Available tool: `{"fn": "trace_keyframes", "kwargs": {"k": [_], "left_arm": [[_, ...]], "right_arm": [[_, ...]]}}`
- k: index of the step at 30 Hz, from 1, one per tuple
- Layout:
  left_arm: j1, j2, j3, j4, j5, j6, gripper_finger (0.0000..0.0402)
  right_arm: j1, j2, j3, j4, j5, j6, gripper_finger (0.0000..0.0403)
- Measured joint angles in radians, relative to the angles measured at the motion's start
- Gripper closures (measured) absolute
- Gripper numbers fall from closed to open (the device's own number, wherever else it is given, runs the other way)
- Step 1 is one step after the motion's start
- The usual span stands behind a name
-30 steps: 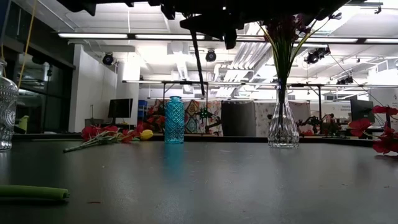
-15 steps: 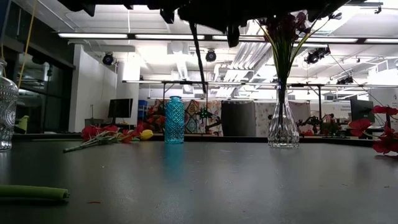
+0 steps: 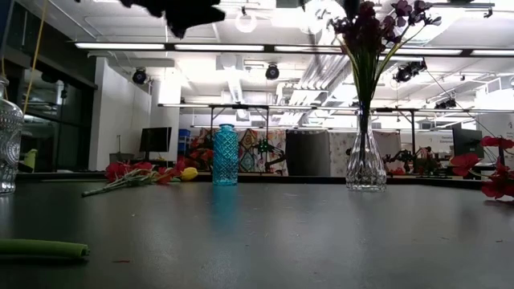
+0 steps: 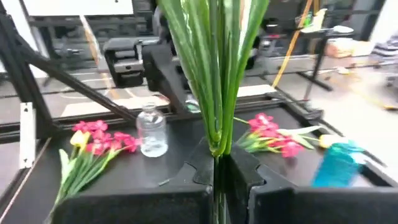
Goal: Sort flowers into vase by color
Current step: Put the violet flowers into the right transparent vase
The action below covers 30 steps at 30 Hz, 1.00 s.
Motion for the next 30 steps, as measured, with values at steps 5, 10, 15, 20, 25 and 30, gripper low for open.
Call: {"fn": "trace_keyframes", "kwargs": {"k": [5, 10, 15, 20, 25, 30], "left_arm": [[-0.032, -0.046, -0.147, 0.156, -0.043, -0.022, 0.0225], [-0.062, -0.052, -0.326, 0.429, -0.095, -0.074, 0.0225], [-0.078, -0.052, -0.423, 0.605, -0.115, -0.116, 0.0225], [-0.109, -0.052, -0.438, 0.644, -0.154, -0.11, 0.0225], [-0.152, -0.042, -0.438, 0.639, -0.163, -0.106, 0.0225], [-0.208, -0.001, -0.439, 0.641, -0.207, -0.097, 0.0225]], "right_arm": [[0.105, -0.073, 0.0, -0.158, 0.221, 0.042, 0.0402], [0.216, -0.07, 0.0, -0.311, 0.425, 0.194, 0.0402], [0.245, -0.045, 0.0, -0.362, 0.581, 0.291, 0.0403], [0.146, -0.035, 0.0, -0.279, 0.673, 0.208, 0.0403], [0.021, -0.001, 0.0, -0.157, 0.657, 0.068, 0.0403], [0.02, 0.037, 0.0, -0.08, 0.609, 0.014, 0.0403]]}}
